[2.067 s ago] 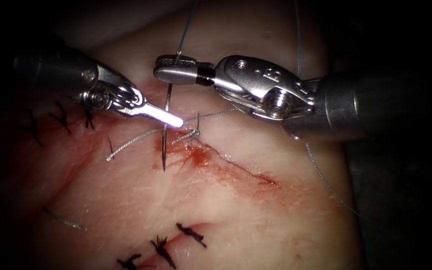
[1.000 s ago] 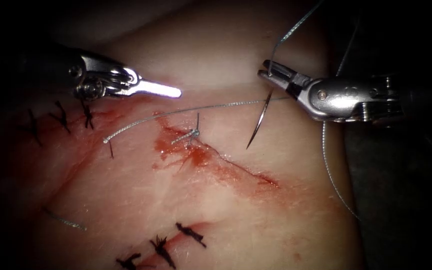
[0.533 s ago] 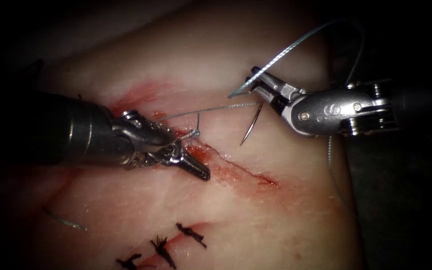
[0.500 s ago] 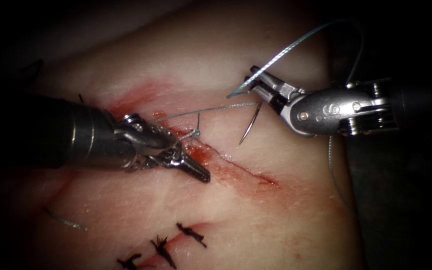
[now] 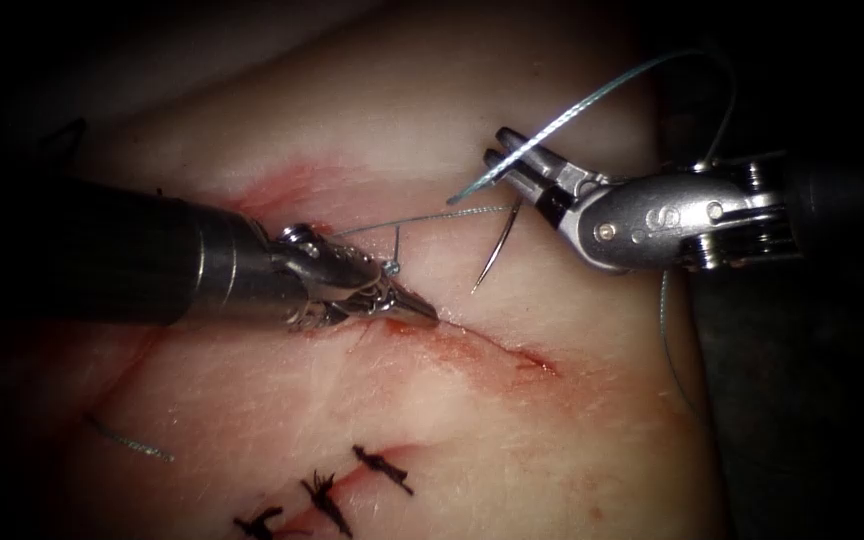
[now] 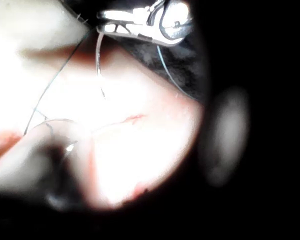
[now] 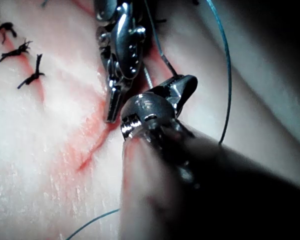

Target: Wound Closure

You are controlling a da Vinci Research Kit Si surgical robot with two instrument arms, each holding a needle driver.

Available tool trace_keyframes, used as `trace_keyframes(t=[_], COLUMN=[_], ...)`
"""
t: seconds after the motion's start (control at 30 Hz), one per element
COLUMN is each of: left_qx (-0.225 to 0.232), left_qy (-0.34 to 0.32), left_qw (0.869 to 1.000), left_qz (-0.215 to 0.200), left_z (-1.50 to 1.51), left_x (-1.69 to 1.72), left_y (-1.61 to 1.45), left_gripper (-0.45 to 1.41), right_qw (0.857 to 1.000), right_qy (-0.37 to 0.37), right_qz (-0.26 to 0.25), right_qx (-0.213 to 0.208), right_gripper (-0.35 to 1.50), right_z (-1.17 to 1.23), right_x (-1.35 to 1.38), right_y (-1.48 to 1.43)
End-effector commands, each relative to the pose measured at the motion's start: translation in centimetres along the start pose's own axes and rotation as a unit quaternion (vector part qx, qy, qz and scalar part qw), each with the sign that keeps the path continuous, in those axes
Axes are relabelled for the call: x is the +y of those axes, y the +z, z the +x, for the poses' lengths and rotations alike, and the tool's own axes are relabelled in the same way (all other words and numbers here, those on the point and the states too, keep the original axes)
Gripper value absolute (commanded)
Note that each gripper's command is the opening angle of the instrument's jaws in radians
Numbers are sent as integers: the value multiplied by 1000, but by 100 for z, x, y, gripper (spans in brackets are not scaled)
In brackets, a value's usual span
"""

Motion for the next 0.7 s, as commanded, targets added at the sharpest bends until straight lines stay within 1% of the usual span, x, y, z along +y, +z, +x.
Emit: trace_keyframes(t=[0.03,0.23,0.4,0.47,0.57,0.7], left_qx=[-5,-20,-29,-29,-33,-40], left_qy=[3,-8,-7,-8,-11,-14], left_qw=[1000,1000,1000,1000,999,999], left_qz=[-1,9,6,6,4,4], left_z=[-3,-7,-13,-12,-13,-17], left_x=[0,7,13,14,16,14], left_y=[9,12,16,17,17,18], left_gripper=[-10,-5,4,5,9,9], right_qw=[1000,999,995,994,993,991], right_qy=[-6,-35,-102,-105,-117,-130], right_qz=[0,3,4,5,7,10], right_qx=[1,5,8,9,13,19], right_gripper=[-35,-35,-35,-35,-35,-35], right_z=[4,9,9,9,5,-2], right_x=[-8,-17,-22,-22,-27,-34], right_y=[10,17,24,25,26,27])
